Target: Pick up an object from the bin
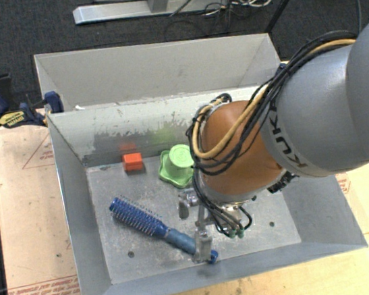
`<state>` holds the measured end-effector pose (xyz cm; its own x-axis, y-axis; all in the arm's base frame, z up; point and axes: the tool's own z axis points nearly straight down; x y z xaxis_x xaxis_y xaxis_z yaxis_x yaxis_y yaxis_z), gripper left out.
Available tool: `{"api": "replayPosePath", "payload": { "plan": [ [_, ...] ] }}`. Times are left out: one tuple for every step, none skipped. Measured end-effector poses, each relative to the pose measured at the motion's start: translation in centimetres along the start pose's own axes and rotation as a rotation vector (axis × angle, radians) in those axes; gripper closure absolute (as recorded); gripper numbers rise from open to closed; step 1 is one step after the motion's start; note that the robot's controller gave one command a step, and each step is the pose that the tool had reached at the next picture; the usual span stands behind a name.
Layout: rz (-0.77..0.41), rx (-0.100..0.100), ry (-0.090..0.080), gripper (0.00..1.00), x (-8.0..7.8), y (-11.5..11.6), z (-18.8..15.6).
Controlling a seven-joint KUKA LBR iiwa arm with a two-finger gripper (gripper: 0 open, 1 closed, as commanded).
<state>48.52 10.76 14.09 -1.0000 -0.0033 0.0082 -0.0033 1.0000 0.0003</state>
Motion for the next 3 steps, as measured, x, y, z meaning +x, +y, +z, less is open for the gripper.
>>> {"api": "replayPosePath", "payload": {
  "plan": [
    [0.094,-0.002,-0.006,0.0,-4.0,3.0,7.3],
    [0.098,-0.002,-0.008,1.0,-4.0,2.9,6.9],
    [0.121,-0.003,-0.015,1.0,-2.8,2.7,-5.4]
  ]
}}
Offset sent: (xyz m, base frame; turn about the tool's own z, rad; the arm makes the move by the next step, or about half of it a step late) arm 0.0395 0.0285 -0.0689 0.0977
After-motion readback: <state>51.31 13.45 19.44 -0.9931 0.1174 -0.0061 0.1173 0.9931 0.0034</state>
